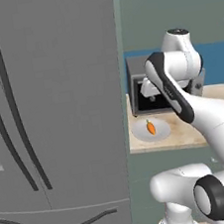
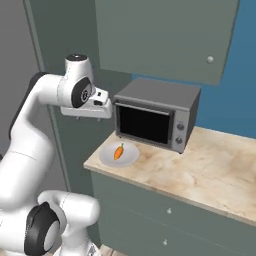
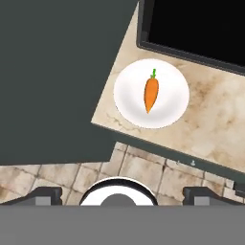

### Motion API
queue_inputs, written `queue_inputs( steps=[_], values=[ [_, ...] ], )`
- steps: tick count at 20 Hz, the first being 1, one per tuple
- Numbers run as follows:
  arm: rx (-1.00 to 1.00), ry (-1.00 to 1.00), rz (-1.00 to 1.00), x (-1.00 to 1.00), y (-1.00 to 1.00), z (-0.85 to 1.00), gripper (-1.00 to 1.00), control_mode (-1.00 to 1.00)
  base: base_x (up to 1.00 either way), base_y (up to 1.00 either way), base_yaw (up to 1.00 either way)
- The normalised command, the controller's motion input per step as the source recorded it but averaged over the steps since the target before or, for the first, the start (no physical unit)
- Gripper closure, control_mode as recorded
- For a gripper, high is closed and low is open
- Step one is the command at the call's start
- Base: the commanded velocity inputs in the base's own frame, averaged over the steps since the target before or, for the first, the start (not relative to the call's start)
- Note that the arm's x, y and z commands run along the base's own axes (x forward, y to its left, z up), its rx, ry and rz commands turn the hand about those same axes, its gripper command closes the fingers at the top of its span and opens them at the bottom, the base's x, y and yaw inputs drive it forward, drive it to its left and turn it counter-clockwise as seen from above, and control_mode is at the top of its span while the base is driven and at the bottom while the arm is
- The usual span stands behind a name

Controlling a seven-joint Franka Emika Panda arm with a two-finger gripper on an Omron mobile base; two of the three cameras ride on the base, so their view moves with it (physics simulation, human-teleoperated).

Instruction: Pick the carrot from the counter and place it in the microwave.

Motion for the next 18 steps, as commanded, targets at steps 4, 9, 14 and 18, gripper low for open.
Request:
queue_inputs(
  steps=[4, 9, 14, 18],
  values=[
    [0.0, 0.0, 0.0, 0.0, 0.0, 0.0, -1.0, 1.0, 0.1, -0.35, 0.12],
    [0.0, 0.0, 0.0, 0.0, 0.0, 0.0, -1.0, 1.0, 0.0, -0.08, 0.0],
    [0.0, 0.01, -0.02, 0.02, -0.63, -0.59, -1.0, -1.0, 0.0, 0.0, 0.0],
    [0.01, 0.01, -0.06, 0.35, -0.73, -0.86, -1.0, -1.0, 0.0, 0.0, 0.0]
  ],
)
